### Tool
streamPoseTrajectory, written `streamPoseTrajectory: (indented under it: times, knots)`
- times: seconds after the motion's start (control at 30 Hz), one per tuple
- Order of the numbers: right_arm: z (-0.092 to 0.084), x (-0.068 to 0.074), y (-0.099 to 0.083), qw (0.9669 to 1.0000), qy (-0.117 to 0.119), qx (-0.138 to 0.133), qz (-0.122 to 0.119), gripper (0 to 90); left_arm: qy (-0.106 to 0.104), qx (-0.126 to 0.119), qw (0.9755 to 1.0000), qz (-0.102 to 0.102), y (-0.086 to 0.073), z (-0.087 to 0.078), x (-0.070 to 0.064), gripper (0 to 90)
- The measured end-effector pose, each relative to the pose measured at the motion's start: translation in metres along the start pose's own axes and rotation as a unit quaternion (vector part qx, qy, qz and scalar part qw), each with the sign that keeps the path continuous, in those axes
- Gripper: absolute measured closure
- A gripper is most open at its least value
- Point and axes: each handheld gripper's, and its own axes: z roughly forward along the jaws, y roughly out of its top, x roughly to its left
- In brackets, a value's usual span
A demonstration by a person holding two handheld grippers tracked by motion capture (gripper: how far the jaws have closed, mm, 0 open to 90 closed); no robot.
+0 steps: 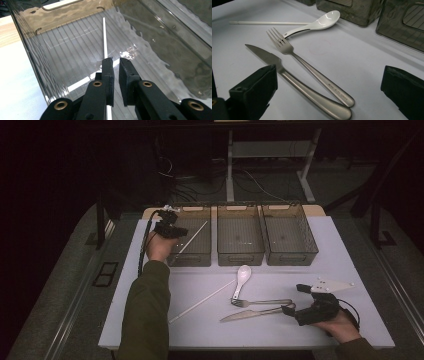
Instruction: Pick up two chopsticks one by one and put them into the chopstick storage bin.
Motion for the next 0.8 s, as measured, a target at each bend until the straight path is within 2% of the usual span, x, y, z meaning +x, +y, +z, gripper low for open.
streamPoseTrajectory:
  times: [0.17, 0.27, 0.37, 0.4, 0.5, 0.63, 0.8]
  knots:
    - [0.0, 0.0, 0.0, 1.0, 0.0, 0.0, 0.001, 0.8, -0.008, -0.014, 0.9998, 0.008, 0.003, -0.008, -0.003, 76.9]
    - [0.0, 0.0, 0.0, 1.0, 0.0, 0.0, 0.001, 0.8, -0.017, -0.023, 0.9995, 0.014, 0.004, -0.014, -0.007, 70.7]
    - [0.0, 0.0, 0.0, 1.0, 0.0, 0.001, 0.001, 0.8, -0.034, -0.029, 0.9985, 0.031, 0.006, -0.022, -0.009, 61.1]
    - [0.0, 0.0, 0.0, 1.0, 0.0, 0.001, 0.001, 0.8, -0.036, -0.034, 0.9984, 0.028, 0.006, -0.024, -0.012, 59.2]
    - [0.0, 0.0, 0.0, 1.0, -0.001, 0.001, 0.0, 0.8, -0.06, -0.041, 0.9968, 0.034, 0.007, -0.032, -0.015, 50.4]
    - [0.0, 0.0, 0.0, 1.0, -0.002, 0.001, 0.0, 0.8, -0.075, -0.052, 0.9948, 0.045, 0.007, -0.045, -0.023, 42.3]
    - [0.0, 0.001, 0.0, 1.0, -0.003, 0.003, -0.001, 0.8, -0.091, -0.074, 0.9912, 0.062, 0.004, -0.061, -0.035, 36.7]
